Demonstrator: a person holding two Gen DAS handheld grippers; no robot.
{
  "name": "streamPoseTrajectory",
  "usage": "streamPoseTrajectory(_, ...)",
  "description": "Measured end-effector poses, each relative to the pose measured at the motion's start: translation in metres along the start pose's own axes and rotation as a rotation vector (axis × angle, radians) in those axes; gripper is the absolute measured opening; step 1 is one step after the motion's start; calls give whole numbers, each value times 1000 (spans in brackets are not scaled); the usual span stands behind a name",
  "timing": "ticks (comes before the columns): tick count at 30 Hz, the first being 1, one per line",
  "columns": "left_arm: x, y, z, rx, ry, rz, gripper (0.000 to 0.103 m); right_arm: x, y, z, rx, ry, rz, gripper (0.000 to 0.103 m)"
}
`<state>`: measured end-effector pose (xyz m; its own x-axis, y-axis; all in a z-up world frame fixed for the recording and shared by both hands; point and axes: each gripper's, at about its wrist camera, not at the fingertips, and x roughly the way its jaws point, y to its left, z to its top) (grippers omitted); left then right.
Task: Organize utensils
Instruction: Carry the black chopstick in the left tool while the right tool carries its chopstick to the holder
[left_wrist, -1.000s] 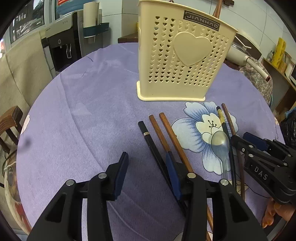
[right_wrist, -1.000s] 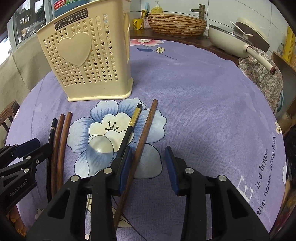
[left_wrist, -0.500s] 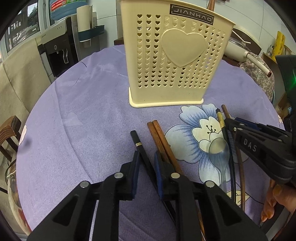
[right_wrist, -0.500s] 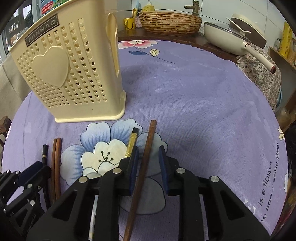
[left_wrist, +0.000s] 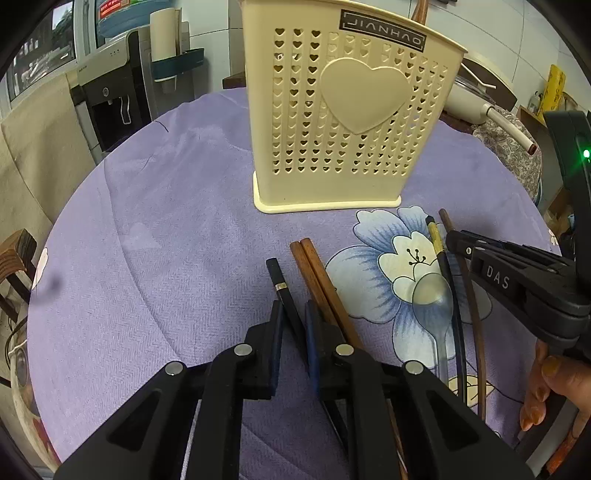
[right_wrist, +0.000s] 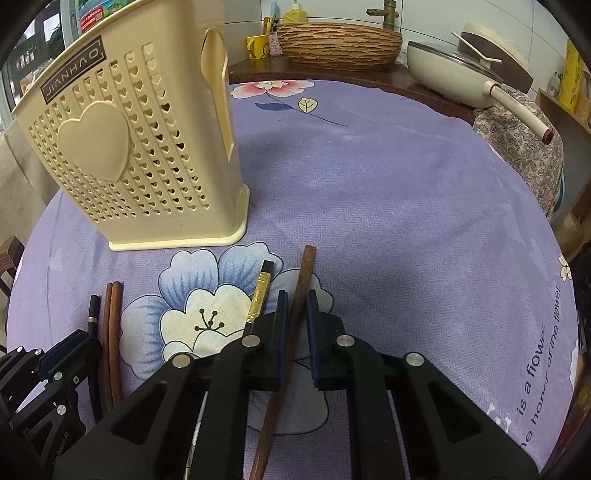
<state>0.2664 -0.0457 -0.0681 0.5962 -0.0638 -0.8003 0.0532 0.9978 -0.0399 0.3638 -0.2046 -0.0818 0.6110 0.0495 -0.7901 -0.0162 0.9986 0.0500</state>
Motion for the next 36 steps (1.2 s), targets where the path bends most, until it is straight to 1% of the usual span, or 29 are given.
streamPoseTrajectory(9, 0, 10, 1, -50, 6, -47, 10, -2, -13, -2, 62, -7, 71, 9)
streamPoseTrajectory(11, -1, 12, 1, -62, 8, -67, 9, -3, -16, -3, 74, -10, 84, 9)
streamPoseTrajectory(14, -5, 14, 2, -75, -2, -83, 9, -8, -16, -2, 80, -23, 97, 9)
streamPoseTrajectory(20, -23, 18, 7, -97, -42, -122, 9, -24, -20, -2, 99, -58, 159, 9)
streamPoseTrajectory(23, -38, 20, 11, -100, -73, -142, 8, -38, -21, 0, 99, -86, 193, 9)
streamPoseTrajectory(27, -64, 21, 18, -92, -135, -161, 8, -70, -23, 3, 78, -157, 234, 8)
streamPoseTrajectory(30, -90, 23, 25, -80, -194, -182, 8, -100, -28, 9, 70, -204, 295, 8)
streamPoseTrajectory(33, -112, 25, 30, -63, -239, -205, 8, -133, -29, 11, 25, -265, 306, 8)
streamPoseTrajectory(36, -130, 26, 32, -42, -278, -205, 8, -164, -31, 12, -32, -313, 312, 8)
